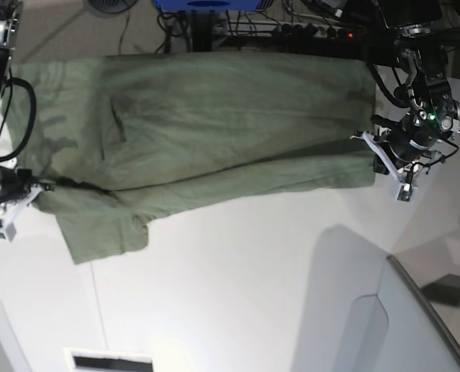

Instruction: Layout the t-shirt on the table in an organized manner, then fold the t-shirt properly

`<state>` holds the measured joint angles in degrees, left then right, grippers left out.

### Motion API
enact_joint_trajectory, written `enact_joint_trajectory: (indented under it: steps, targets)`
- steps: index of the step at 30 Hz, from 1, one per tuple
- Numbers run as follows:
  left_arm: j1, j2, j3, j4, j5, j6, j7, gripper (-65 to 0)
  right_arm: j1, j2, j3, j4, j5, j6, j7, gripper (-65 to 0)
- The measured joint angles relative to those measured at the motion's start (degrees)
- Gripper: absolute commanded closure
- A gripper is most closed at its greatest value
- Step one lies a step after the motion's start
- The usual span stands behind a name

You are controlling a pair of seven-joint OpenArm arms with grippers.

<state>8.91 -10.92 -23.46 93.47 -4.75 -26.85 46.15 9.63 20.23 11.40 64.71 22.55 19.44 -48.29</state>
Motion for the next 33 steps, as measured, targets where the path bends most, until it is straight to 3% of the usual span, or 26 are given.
enact_joint_trajectory:
  steps: [12,14,18,20,22,29,33]
  targets:
    - [-0.11,-0.04,0.00,-2.16,0.02,0.00,0.04,0.0,0.00,-0.39,-0.15,0.00,0.02,0.09,0.02,-0.8]
    - [-0.22,-0.04,0.00,-2.16,0.00,0.00,-0.02,0.0,-0.02,-0.39,-0.15,0.00,0.02,0.11,0.00,-7.1]
    - [-0.26,-0.04,0.00,-2.16,0.00,0.00,0.00,0.0,0.00,-0.39,-0.13,0.00,0.04,0.09,0.04,-29.4]
    - [-0.28,-0.04,0.00,-2.16,0.00,0.00,0.00,0.0,0.00,-0.39,-0.13,0.00,0.07,0.11,0.09,-36.3]
    - [-0.31,-0.02,0.00,-2.16,-0.02,0.00,0.00,0.0,-0.02,-0.39,-0.13,0.09,0.04,0.09,0.09,-34.4]
    - [-0.98,-0.07,0.00,-2.16,0.04,0.00,0.00,0.0,1.90,-0.26,-0.31,0.11,-0.17,0.09,0.90,-15.9]
    - [-1.01,-0.04,0.00,-2.16,0.04,0.00,0.00,0.0,5.38,-0.13,-0.50,0.04,-0.20,0.09,1.92,-14.9]
